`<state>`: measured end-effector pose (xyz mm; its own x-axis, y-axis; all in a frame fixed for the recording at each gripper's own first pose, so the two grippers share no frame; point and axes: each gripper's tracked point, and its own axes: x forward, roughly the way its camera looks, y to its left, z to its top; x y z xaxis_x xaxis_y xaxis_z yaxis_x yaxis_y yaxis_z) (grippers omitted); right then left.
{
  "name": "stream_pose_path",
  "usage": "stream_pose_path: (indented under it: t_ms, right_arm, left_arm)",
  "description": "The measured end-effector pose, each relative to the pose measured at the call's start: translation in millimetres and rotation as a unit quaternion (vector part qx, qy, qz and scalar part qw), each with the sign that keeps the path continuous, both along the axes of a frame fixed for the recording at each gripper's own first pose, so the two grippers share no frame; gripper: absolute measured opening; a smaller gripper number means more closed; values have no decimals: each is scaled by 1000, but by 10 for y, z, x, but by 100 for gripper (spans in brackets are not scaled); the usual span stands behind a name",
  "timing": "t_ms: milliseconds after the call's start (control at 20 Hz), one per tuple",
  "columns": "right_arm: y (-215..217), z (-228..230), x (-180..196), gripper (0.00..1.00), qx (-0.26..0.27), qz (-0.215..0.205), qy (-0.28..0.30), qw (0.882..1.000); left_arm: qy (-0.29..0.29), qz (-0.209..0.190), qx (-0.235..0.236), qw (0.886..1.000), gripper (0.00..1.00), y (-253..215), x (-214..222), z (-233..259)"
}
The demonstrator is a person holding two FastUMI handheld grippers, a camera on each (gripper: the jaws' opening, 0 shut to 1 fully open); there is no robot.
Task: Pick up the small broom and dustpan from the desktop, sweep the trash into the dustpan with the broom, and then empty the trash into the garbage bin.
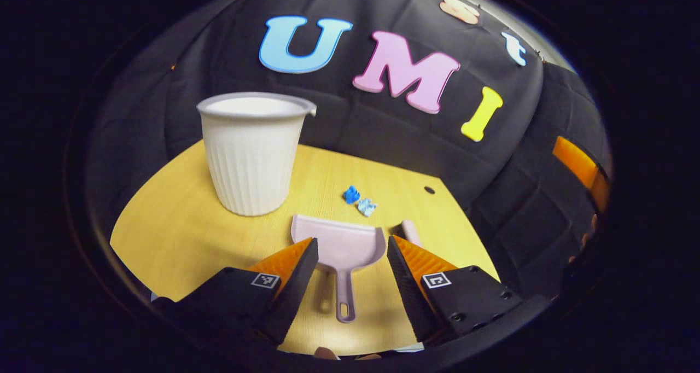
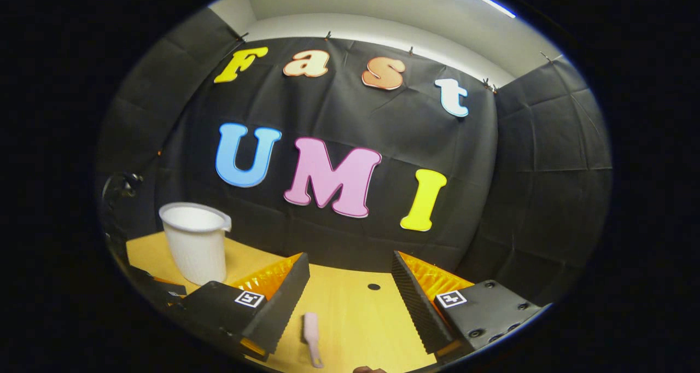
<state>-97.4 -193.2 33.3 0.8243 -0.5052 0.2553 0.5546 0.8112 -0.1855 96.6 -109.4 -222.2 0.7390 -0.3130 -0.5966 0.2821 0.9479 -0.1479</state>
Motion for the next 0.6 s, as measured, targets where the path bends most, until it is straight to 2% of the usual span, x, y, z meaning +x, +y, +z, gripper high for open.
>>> stream_pose_path:
  t_ms: [200, 400, 600]
  right_arm:
    - [-275, -522, 45, 98, 0, 6, 68, 998]
    - [-356, -803, 251, 98, 19, 49, 98, 994]
    - [-553, -1031, 451, 98, 57, 65, 122, 989]
  left_arm:
    - [99, -3, 72, 993, 77, -66, 47, -602]
    - [190, 8, 115, 975, 77, -92, 182, -963]
    - [248, 32, 151, 956, 77, -112, 375, -1022]
